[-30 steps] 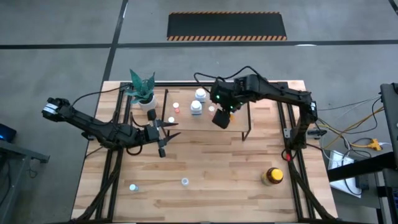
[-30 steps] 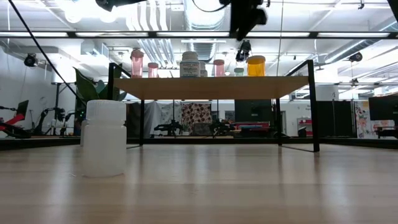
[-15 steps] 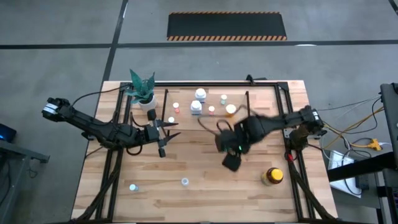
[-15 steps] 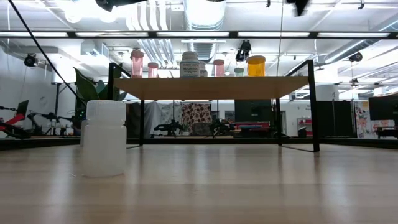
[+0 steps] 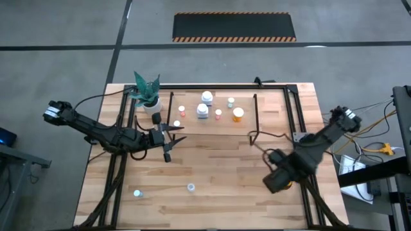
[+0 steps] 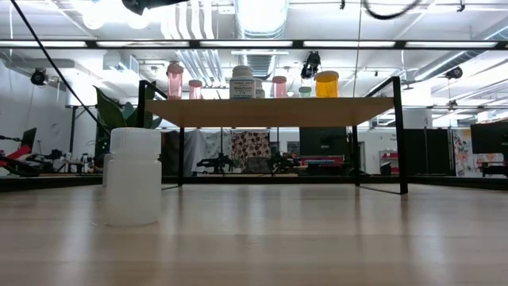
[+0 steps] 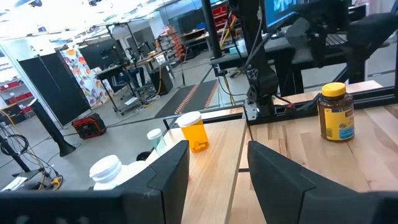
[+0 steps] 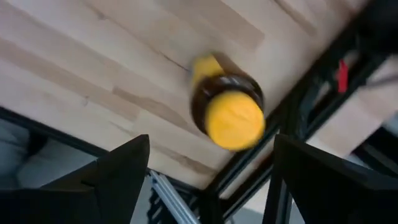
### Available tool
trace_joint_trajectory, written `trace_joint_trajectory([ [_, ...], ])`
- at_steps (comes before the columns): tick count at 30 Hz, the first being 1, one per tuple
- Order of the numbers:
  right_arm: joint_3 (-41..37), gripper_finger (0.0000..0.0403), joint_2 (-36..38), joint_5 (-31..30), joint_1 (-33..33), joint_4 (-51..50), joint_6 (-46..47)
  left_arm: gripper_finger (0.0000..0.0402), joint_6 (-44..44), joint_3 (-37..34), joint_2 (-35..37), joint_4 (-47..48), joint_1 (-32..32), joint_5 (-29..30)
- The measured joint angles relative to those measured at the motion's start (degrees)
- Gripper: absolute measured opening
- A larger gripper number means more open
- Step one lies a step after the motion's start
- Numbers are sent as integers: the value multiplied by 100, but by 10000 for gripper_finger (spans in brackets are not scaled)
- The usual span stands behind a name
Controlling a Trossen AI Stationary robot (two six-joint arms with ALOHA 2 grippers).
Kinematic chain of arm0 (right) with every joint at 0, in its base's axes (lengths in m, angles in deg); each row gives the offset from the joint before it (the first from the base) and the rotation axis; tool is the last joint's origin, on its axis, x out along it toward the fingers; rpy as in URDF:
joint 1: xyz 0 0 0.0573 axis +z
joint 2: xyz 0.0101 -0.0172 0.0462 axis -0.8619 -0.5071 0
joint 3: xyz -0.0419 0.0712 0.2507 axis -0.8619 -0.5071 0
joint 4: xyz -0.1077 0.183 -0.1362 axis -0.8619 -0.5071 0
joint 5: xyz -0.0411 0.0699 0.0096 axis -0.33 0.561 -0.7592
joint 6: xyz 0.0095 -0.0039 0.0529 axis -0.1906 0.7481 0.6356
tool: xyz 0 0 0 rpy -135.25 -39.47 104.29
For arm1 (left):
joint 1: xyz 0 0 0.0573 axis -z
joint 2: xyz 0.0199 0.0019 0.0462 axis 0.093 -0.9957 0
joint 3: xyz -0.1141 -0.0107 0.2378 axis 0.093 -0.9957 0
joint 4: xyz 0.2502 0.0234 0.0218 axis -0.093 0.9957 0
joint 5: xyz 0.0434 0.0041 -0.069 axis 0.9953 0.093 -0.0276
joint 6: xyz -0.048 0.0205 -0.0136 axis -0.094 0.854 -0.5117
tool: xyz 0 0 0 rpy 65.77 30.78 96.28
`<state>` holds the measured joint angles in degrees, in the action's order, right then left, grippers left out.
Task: Pick and place medicine bottles onto shelf by color
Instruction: Put the yellow medicine bottle on the shelf
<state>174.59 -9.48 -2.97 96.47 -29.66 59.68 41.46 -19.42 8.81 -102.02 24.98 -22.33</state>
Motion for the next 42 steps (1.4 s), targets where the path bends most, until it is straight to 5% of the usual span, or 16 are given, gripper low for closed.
trace_joint_trajectory([
  [7, -1029, 336, 809, -66, 551, 464, 1333, 147, 2, 0, 0, 20, 4, 0],
  [20, -2757, 326, 1167, 25, 631, 2497, 1434, 147, 2, 0, 0, 57, 2, 0],
  [25, -2746, 297, 1165, 3, 631, 2402, 1435, 147, 2, 0, 0, 55, 2, 0],
  [31, -2579, 208, 1141, -97, 631, 2188, 1438, 147, 2, 0, 0, 52, 2, 0],
  [42, -2100, 203, 1128, -408, 556, 2274, 683, 147, 2, 0, 0, 49, -2, 2],
])
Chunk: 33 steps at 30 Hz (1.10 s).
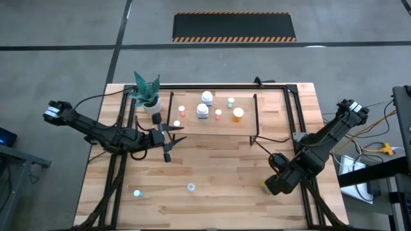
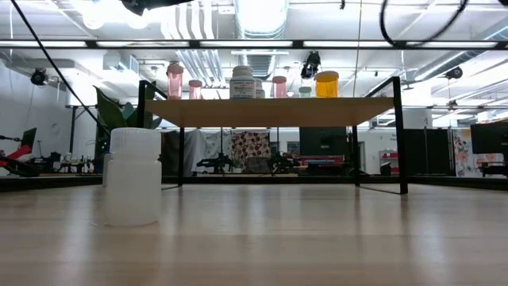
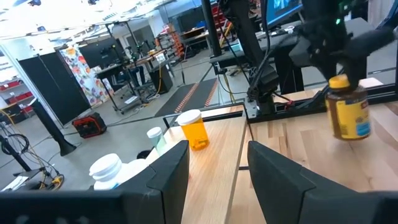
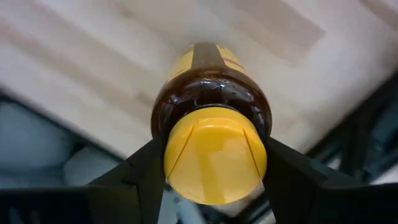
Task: Pick and place medicine bottles onto shelf by color
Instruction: Put the yellow medicine bottle on the shelf
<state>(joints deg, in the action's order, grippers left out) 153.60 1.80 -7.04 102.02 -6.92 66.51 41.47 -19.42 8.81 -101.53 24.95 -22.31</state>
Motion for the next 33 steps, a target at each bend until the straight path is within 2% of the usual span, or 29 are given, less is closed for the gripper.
trace_joint_trajectory([
  [5, 651, 208, -188, -625, -415, 99, -853, 147, 2, 0, 0, -12, 0, 0],
  [8, 1070, 208, -521, -645, -830, 141, -1672, 147, 2, 0, 0, -11, 0, 0],
  [10, 1420, 209, -851, -442, -1119, 71, -2435, 147, 2, 0, 0, -10, 0, 0],
  [12, 1855, 209, -1197, -206, -1375, -57, -3180, 147, 2, 0, -1, -7, 0, 0],
  [16, 2926, 210, -1790, -199, -1850, -837, -4556, 147, 2, 0, -2, 12, 0, 0],
  [20, 3971, 210, -2250, -642, -2290, -1364, -5687, 147, 2, 0, -2, 22, 2, 0],
  [25, 5032, 211, -2629, -902, -2795, -1564, -6935, 147, 2, 0, -2, 22, 2, 0],
  [29, 5465, 211, -2749, -1443, -3111, -1633, -7520, 147, 2, -2, -1, 22, 7, 0],
  [33, 5657, 211, -2771, -1709, -3452, -2023, -7608, 147, 2, -2, -2, 24, 7, -2],
])
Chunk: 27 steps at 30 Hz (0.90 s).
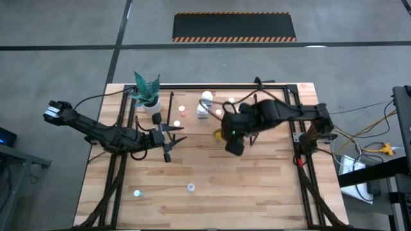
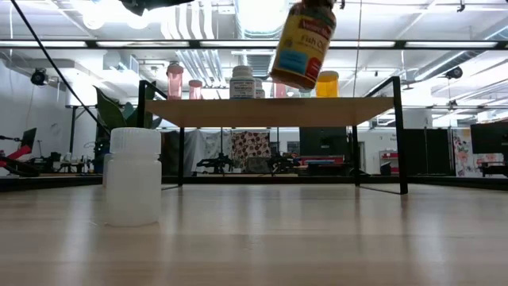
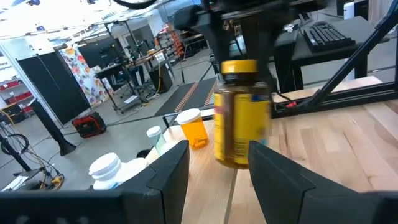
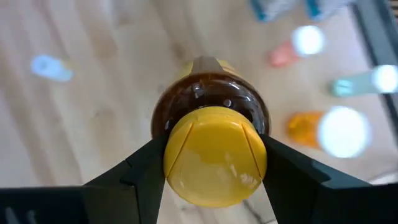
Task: Pick and place medicine bottles onto shelf by color
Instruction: Put the yellow medicine bottle on the shelf
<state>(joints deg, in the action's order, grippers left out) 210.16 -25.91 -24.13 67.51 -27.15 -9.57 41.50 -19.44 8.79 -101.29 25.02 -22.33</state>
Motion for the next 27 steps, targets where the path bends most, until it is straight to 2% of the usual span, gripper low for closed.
trace_joint_trajectory([
  [12, 10, 211, 120, 23, -623, -365, -237, 147, 0, -2, 0, 0, 0, 0],
  [27, 2, 217, 112, 9, -919, -327, -531, 147, 2, -2, 0, 0, -2, 0],
])
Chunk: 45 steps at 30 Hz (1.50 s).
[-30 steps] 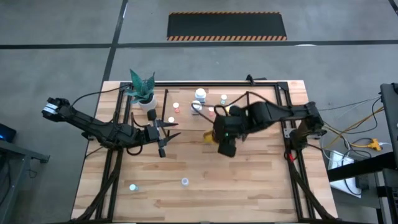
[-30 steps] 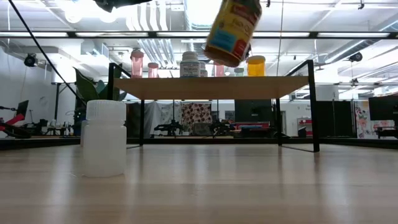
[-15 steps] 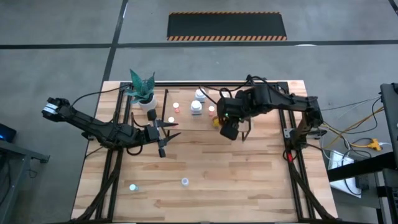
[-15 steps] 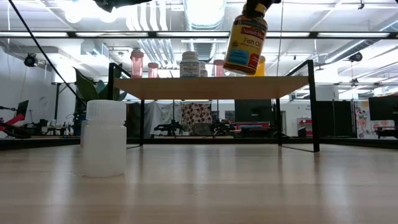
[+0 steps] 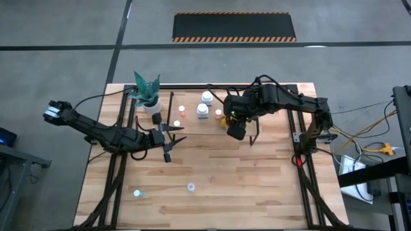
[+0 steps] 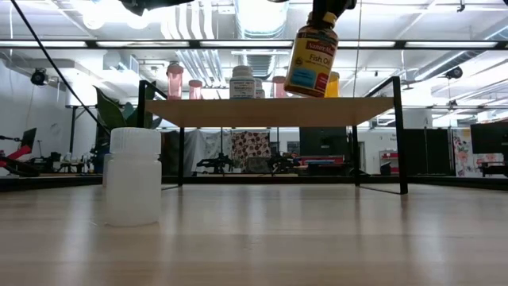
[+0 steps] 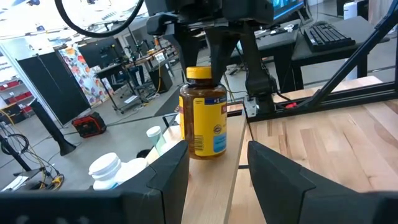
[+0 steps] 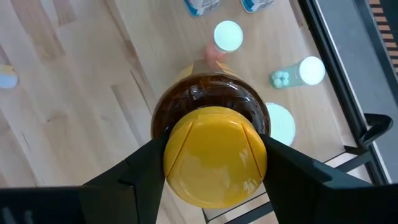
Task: Pick and place medicine bottles onto shelf by color
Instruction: Put the yellow medicine bottle on the shelf
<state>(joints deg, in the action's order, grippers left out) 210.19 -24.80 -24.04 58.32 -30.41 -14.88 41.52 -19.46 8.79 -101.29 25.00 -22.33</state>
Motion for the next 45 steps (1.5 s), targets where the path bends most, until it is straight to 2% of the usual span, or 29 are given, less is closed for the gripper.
trace_joint_trajectory([
  [7, -7, 243, -1, -61, -79, 15, -4, 147, 0, 0, 0, 0, -4, 0],
  [21, 176, 238, 64, -52, -70, 11, -28, 147, 0, 0, 0, 0, -4, 0],
  [25, 174, 215, 67, -51, -70, -1, -146, 147, 0, 0, 0, 2, -3, 0],
  [36, 101, 115, 56, -189, -70, -3, -209, 147, 1, 0, 0, 2, 2, 0],
  [45, 101, 60, 79, 4, -70, 3, -199, 147, 0, 0, 0, 11, 2, 0],
])
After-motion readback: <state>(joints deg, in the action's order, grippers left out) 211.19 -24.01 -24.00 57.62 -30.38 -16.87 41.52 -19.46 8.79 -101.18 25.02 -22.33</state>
